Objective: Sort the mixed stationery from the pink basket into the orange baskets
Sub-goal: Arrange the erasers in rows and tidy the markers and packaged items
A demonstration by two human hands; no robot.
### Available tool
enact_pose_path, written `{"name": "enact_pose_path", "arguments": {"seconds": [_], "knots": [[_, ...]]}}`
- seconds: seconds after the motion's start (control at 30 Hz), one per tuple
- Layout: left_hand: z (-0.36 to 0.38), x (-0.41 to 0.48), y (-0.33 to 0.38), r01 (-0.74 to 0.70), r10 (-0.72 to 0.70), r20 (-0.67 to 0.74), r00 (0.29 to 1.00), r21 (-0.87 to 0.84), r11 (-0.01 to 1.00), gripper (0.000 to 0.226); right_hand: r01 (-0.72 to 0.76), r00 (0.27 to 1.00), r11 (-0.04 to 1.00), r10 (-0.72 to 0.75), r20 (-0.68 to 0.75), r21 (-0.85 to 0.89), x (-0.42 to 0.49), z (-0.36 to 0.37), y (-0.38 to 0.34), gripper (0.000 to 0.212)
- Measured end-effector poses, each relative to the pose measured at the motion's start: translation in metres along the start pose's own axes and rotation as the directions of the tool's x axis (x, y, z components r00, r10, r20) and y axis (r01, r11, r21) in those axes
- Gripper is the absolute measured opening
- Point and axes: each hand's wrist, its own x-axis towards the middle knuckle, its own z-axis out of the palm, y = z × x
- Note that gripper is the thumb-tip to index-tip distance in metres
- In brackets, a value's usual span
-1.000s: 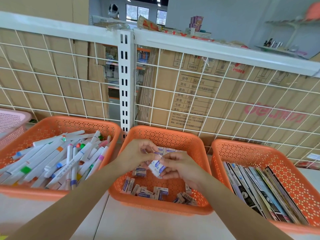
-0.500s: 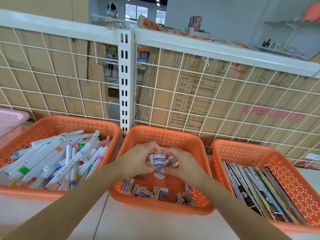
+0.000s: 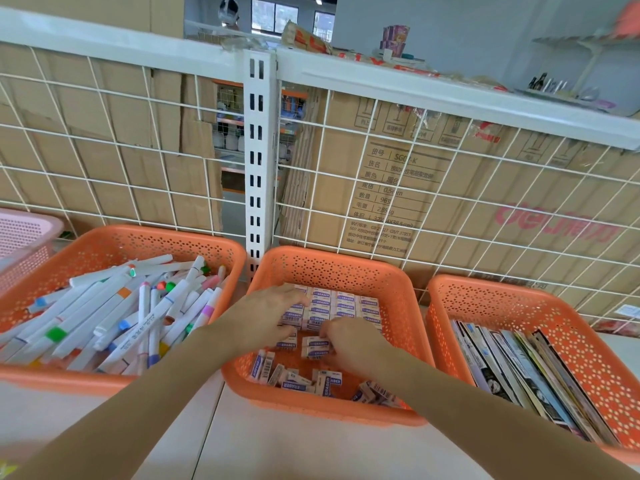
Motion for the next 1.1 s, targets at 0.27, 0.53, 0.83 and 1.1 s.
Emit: {"name": "enact_pose_path", "arguments": {"seconds": [0.27,0.53,0.83,1.1], "knots": [[0.0,-0.002,-0.001,-0.017,0.015,-0.052,0.999,-0.039,0.999,0.039,0.039,0.998,0.999,-0.039,-0.04,0.01,0.006,0.0,0.0,0.035],[-0.003,-0.005,0.003,0.033,-0.043,-0.076,0.996,-0.124,0.992,0.035,0.048,0.994,0.999,-0.045,-0.098,0.022,0.011,-0.001,-0.003,0.023],[-0.005,-0.007,0.003,0.046,-0.06,-0.076,0.995,-0.176,0.983,0.033,0.166,0.973,0.892,-0.217,0.075,0.421,0.005,-0.009,-0.017,0.024],[-0.006,-0.008,0.004,0.049,-0.06,-0.065,0.996,-0.161,0.986,0.03,0.051,0.965,0.857,-0.175,0.197,0.513,0.007,-0.009,-0.022,0.029]]}}
